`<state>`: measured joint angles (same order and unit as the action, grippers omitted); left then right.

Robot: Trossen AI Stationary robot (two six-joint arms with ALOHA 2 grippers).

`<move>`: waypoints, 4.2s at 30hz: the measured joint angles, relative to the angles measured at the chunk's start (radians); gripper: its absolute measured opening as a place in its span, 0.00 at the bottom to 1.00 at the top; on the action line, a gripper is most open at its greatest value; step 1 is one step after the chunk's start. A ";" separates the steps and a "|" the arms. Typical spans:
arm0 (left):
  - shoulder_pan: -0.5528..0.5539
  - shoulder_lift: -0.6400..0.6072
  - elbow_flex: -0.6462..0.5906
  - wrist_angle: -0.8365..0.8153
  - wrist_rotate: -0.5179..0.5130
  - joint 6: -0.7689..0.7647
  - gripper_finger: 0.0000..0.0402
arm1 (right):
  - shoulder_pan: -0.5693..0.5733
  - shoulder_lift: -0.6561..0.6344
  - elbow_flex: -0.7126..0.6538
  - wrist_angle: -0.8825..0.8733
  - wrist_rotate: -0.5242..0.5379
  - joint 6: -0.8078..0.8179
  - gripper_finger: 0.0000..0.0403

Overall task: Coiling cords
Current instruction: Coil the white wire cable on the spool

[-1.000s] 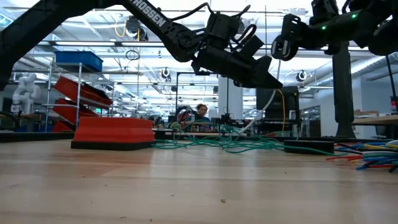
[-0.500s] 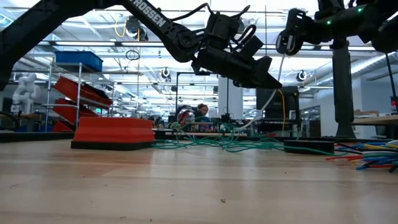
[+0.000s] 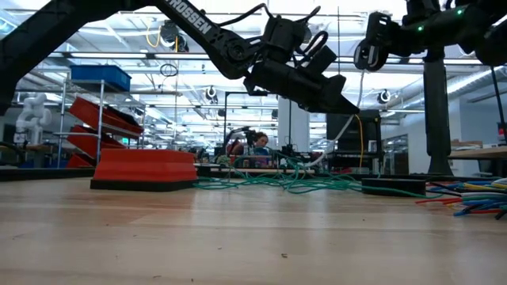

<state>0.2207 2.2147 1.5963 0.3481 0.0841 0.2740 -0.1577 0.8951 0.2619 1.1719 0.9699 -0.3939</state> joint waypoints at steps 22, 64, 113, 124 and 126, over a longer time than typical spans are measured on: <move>-0.066 0.000 0.082 -0.093 -0.089 0.179 0.00 | -0.037 0.150 0.001 -0.265 -0.003 0.371 0.00; -0.105 0.091 0.192 -0.147 -0.034 0.176 0.00 | -0.080 0.220 -0.002 -0.330 -0.055 0.508 0.00; -0.071 -0.010 0.190 -0.339 0.007 0.309 0.00 | -0.036 0.040 -0.149 -0.316 -0.208 0.618 0.00; -0.051 -0.060 0.191 -0.374 -0.010 0.310 0.00 | -0.013 0.041 -0.148 -0.419 -0.214 0.644 0.00; -0.040 -0.066 0.191 -0.376 -0.010 0.309 0.00 | -0.004 0.041 -0.148 -0.424 -0.212 0.644 0.00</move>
<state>0.1812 2.1485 1.7870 -0.0279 0.0738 0.5833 -0.1618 0.9360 0.1135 0.7475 0.7582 0.2504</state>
